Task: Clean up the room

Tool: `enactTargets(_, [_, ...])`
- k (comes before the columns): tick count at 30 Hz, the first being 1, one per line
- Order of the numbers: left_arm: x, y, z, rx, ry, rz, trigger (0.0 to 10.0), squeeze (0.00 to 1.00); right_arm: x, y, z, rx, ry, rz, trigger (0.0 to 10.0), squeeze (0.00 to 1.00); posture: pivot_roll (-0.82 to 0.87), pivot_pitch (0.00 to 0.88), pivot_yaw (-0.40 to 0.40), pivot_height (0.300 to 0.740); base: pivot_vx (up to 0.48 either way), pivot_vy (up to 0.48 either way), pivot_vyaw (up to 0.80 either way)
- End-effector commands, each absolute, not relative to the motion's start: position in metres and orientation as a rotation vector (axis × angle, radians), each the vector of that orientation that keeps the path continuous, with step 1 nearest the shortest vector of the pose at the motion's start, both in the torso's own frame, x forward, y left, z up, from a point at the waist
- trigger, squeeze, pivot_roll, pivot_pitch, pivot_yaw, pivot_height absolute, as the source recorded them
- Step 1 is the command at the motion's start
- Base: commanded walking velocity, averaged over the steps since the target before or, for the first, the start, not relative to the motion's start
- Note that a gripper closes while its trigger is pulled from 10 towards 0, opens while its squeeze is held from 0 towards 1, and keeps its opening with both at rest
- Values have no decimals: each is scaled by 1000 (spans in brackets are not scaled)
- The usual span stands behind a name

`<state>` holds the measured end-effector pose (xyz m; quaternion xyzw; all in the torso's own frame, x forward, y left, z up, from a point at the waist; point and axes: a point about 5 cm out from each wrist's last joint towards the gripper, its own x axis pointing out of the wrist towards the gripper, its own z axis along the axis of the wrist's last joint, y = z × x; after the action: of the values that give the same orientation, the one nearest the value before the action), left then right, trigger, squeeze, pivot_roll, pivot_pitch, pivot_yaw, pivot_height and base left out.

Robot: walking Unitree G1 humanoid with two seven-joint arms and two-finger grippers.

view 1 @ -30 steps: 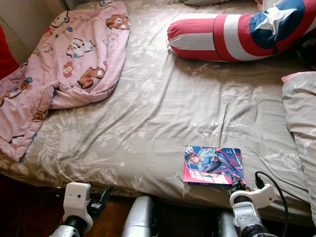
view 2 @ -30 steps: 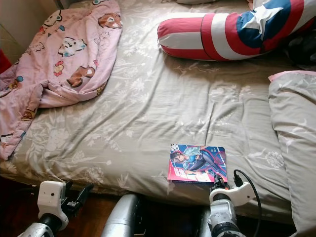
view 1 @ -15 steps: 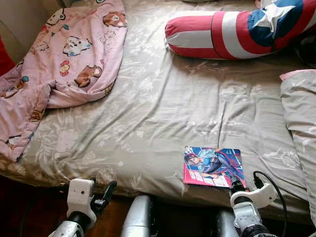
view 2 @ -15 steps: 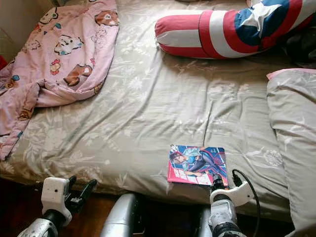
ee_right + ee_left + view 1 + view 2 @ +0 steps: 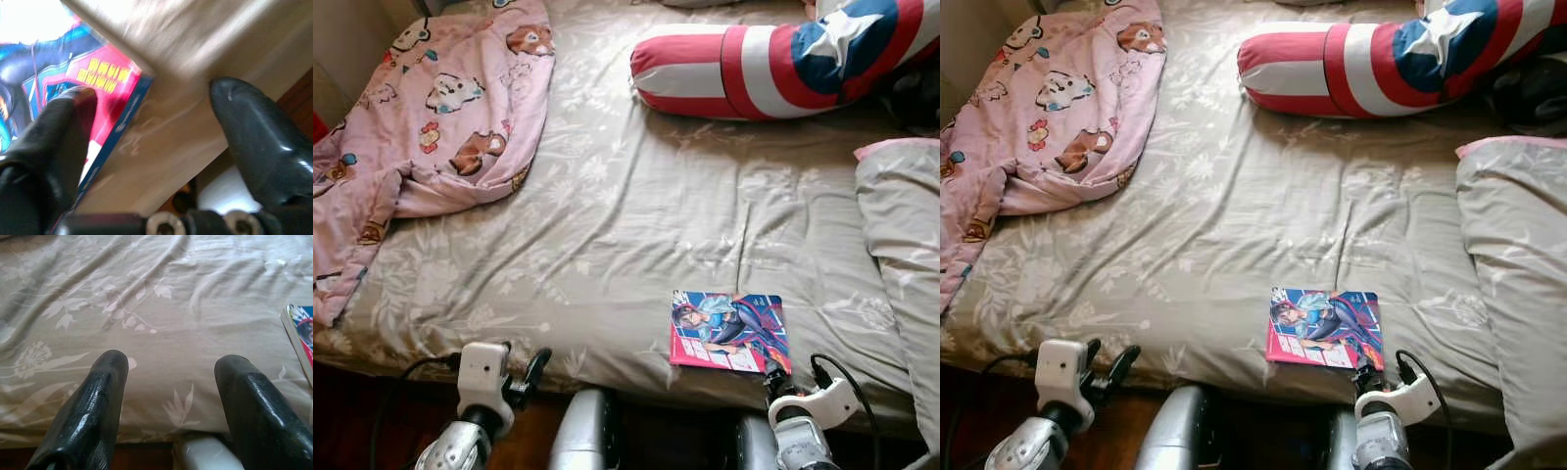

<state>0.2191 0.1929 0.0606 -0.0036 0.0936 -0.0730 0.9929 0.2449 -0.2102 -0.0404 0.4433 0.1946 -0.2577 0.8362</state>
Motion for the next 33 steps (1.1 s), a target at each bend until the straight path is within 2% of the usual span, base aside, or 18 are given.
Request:
enactTargets(1, [217,196,53,6,213,-126,10000,0,237,-218,-43,923,392,-597,10000,871,234,150,70,633,0,0,0])
enactTargets(2, [220,195,53,4,208,-126,10000,0,239,-223,-40,908,359,-599,10000,0,227,143,67,633,0,0,0])
enactTargets(5, [225,194,53,0,199,-125,10000,0,242,-230,-34,880,304,-589,10000,0,217,132,61,633,0,0,0])
enactTargets(7, [231,193,52,-10,187,-119,10000,0,245,-237,-25,800,234,-522,10000,0,192,107,47,633,0,0,0])
enactTargets(12, [237,192,49,-19,182,-110,10000,0,246,-239,-17,661,198,-447,10000,0,171,81,34,633,0,0,0])
enactTargets(13, [240,192,47,-28,180,-101,10000,0,248,-236,-13,548,193,-388,10000,0,162,75,29,633,0,0,0])
enactTargets(19, [249,189,43,-55,175,-85,10000,0,261,-220,3,382,142,-186,10000,0,138,66,16,633,0,0,0])
enactTargets(24, [252,190,34,-92,197,-57,10000,0,265,-211,2,349,185,-110,10000,0,124,56,4,633,0,0,0])
enactTargets(28, [253,193,17,-136,263,-24,10000,0,260,-201,-8,340,251,-57,10000,0,134,38,-6,653,0,0,0])
enactTargets(33, [249,200,-6,-175,379,-6,10000,0,244,-201,-30,418,387,-148,10000,0,138,14,-8,683,0,0,0])
